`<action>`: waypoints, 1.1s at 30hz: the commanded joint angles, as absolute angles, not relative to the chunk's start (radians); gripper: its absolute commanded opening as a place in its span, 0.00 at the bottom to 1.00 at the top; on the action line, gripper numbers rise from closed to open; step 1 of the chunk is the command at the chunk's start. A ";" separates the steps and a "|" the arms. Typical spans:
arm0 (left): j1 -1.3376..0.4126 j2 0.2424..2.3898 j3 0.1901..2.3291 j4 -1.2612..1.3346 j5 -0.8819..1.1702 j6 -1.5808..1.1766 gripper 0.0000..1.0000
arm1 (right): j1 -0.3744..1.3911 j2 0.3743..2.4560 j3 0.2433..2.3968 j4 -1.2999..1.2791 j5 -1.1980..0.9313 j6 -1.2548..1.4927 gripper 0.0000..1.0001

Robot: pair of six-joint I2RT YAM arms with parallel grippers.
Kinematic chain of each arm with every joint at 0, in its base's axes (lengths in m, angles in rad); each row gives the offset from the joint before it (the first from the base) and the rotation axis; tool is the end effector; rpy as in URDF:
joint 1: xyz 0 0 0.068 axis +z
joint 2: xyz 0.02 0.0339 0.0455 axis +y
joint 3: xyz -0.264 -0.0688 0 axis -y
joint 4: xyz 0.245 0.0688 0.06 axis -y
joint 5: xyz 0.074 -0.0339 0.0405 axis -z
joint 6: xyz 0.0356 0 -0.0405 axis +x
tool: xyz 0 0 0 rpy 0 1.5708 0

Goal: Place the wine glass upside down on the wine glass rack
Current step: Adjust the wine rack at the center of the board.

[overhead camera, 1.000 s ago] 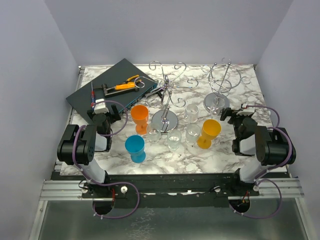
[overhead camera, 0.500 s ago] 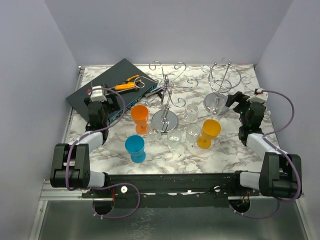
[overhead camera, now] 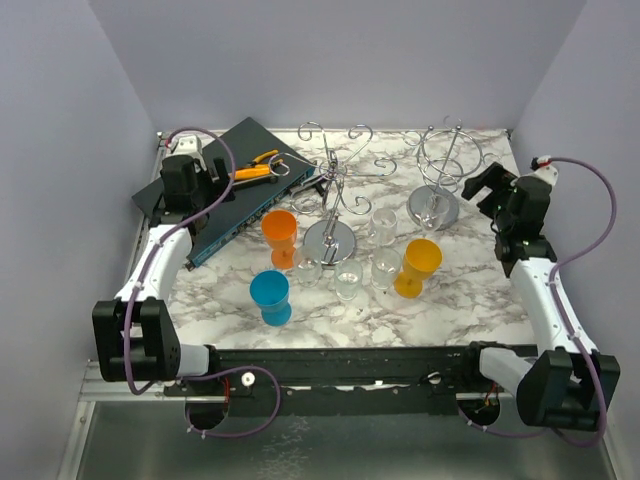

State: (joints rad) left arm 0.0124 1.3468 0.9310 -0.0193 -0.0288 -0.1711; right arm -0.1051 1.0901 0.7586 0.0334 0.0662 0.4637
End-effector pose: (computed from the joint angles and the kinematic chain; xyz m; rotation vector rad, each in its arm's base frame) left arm 0.3091 0.0049 0.2806 -0.2022 1.9962 -0.0727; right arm 0.2522 -0.0290 0.2924 0.5692 1.7838 0.1857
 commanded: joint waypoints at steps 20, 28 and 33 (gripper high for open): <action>0.035 1.381 1.605 -0.949 0.314 -0.161 0.99 | 0.393 1.024 1.252 -0.680 0.204 0.378 0.89; 0.029 1.372 1.668 -1.012 0.500 -0.133 0.99 | 0.419 1.140 1.507 -0.764 0.065 0.312 0.85; 0.022 1.411 1.799 -1.075 0.552 -0.114 0.99 | 0.420 1.256 1.643 -0.765 -0.006 0.274 0.83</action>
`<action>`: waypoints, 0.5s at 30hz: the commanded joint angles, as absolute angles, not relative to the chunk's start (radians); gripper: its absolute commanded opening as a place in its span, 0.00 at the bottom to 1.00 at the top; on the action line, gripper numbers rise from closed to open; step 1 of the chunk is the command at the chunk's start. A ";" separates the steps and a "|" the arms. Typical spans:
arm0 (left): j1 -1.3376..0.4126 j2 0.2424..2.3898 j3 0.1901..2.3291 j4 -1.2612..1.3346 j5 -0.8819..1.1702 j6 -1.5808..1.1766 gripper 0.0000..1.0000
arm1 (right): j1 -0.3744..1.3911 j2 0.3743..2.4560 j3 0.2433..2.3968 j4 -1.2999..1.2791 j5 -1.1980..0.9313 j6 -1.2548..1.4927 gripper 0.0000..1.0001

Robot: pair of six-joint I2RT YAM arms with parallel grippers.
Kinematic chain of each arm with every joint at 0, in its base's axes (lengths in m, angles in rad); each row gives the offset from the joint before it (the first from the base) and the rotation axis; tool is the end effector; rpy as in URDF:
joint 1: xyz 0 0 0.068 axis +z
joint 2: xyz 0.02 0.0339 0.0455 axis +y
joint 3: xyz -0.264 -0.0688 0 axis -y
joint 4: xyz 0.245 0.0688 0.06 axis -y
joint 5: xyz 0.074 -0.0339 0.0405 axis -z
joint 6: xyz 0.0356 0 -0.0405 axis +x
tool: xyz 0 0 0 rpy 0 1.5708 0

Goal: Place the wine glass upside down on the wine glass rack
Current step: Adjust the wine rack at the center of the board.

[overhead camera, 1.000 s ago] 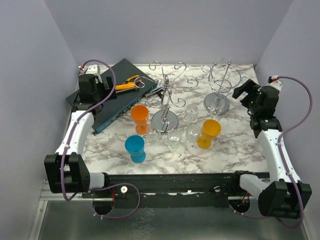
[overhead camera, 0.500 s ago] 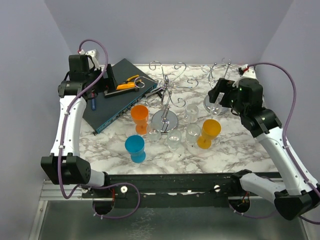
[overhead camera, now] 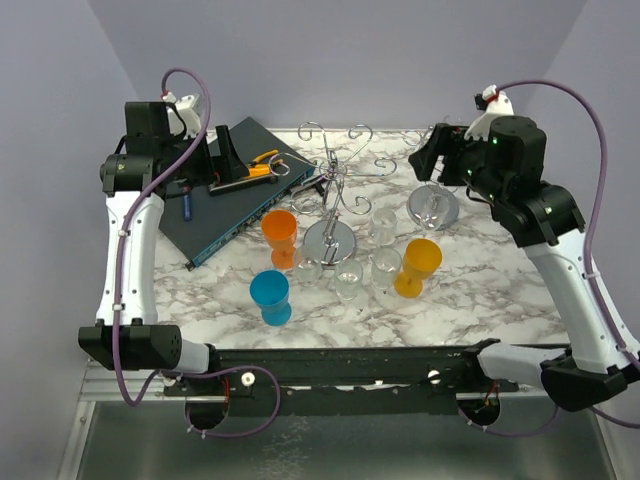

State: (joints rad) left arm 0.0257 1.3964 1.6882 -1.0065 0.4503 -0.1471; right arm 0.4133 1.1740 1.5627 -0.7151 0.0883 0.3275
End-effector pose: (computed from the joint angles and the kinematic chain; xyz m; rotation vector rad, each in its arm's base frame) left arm 0.2720 -0.0085 0.4319 0.0401 2.2642 -0.5772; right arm 0.2079 0.0877 0.4703 -0.0215 1.9178 0.4187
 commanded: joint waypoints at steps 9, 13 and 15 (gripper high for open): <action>-0.131 1.463 1.853 -1.100 0.543 -0.078 0.97 | 0.429 1.412 1.755 -0.741 -0.126 0.260 0.77; -0.162 1.478 1.876 -1.094 0.531 -0.069 0.95 | 0.446 1.441 1.772 -0.743 -0.141 0.261 0.76; -0.164 1.487 1.887 -1.091 0.531 -0.063 0.94 | 0.456 1.455 1.770 -0.744 -0.148 0.261 0.76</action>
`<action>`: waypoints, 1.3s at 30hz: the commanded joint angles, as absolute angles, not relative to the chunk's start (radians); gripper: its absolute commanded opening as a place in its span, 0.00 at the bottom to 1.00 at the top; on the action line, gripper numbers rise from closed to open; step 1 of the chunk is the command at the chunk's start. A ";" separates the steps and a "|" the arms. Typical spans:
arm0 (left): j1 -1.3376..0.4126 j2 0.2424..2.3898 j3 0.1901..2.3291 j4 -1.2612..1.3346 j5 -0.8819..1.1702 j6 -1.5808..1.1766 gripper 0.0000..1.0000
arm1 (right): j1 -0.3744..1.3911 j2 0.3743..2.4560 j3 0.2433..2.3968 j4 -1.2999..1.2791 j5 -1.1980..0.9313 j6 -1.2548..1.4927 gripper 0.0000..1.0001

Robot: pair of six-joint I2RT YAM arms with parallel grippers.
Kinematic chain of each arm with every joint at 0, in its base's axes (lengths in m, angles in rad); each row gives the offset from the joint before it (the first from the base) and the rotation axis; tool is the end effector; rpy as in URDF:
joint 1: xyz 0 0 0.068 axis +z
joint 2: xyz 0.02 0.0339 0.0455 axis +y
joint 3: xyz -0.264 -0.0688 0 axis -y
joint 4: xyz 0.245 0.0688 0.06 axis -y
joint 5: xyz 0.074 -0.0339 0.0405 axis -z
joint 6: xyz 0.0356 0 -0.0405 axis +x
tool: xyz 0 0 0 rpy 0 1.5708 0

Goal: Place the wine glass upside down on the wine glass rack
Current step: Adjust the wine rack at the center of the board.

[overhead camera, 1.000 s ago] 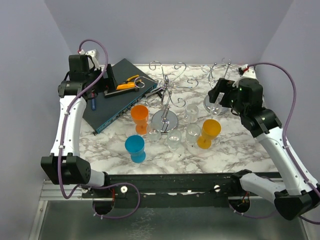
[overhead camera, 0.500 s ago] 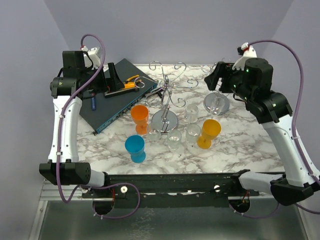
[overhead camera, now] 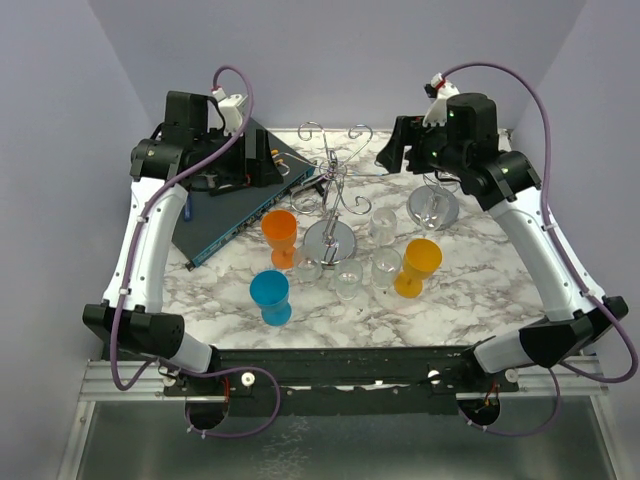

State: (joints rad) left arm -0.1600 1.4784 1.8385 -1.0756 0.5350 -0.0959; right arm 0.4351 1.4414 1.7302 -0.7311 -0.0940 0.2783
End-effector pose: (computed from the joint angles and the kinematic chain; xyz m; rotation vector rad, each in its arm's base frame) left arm 0.2763 -0.0630 0.4502 0.3539 2.2456 -0.7444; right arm 0.2730 0.1306 0.4557 -0.2217 2.0421 0.5442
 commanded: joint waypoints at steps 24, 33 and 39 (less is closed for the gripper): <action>-0.217 1.555 1.916 -0.968 0.555 -0.123 0.41 | 0.533 1.471 1.673 -0.725 -0.109 0.275 0.56; -0.217 1.518 1.923 -0.953 0.492 -0.159 0.17 | 0.557 1.483 1.651 -0.698 -0.104 0.289 0.54; -0.216 1.485 1.910 -0.948 0.364 -0.158 0.13 | 0.585 1.531 1.681 -0.687 -0.097 0.288 0.53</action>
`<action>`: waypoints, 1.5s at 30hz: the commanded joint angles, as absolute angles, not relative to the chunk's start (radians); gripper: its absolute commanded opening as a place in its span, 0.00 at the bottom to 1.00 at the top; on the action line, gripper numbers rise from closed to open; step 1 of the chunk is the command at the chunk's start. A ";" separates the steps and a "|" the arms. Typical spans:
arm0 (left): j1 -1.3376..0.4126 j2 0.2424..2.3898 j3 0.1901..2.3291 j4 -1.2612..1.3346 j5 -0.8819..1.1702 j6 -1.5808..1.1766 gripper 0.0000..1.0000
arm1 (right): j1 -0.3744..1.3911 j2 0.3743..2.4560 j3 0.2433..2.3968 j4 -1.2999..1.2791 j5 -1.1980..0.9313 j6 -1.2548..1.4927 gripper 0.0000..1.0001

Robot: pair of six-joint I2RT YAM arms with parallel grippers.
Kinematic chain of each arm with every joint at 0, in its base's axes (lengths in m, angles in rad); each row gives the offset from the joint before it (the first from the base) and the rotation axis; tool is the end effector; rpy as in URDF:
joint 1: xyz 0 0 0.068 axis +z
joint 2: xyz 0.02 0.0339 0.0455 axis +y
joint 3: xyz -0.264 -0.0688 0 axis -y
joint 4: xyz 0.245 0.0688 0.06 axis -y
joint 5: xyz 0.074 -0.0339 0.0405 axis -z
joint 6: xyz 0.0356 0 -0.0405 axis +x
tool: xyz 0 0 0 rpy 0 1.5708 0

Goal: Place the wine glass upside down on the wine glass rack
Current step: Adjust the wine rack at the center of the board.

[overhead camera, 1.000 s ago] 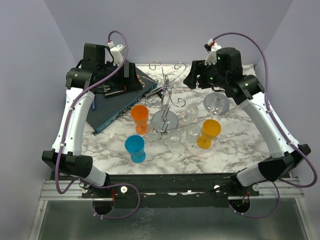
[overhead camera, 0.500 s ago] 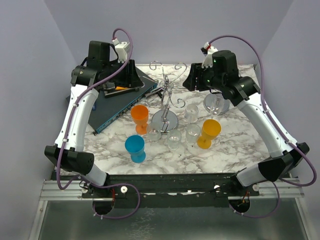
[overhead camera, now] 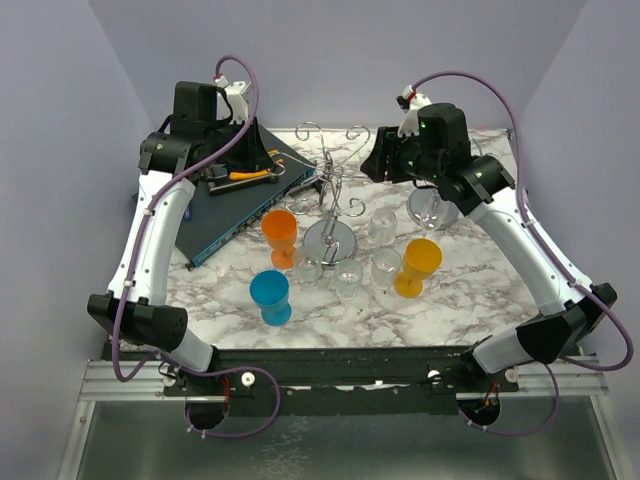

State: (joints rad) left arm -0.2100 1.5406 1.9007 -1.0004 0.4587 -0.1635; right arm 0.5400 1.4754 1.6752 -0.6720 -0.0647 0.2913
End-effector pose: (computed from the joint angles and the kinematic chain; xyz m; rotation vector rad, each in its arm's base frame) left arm 0.2951 -0.0790 0.4566 0.3104 2.2037 -0.7131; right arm 0.2738 0.1668 0.4339 -0.3007 2.0711 0.5791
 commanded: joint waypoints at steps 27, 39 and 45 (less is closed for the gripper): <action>-0.216 1.439 1.953 -0.902 0.221 -0.107 0.01 | 0.594 1.601 1.698 -0.661 -0.019 0.248 0.53; -0.204 1.351 1.721 -0.915 0.176 -0.113 0.99 | 0.598 1.576 1.674 -0.657 0.056 0.230 0.53; -0.080 1.290 1.566 -0.935 0.235 -0.117 0.99 | 0.598 1.574 1.699 -0.668 0.093 0.211 0.60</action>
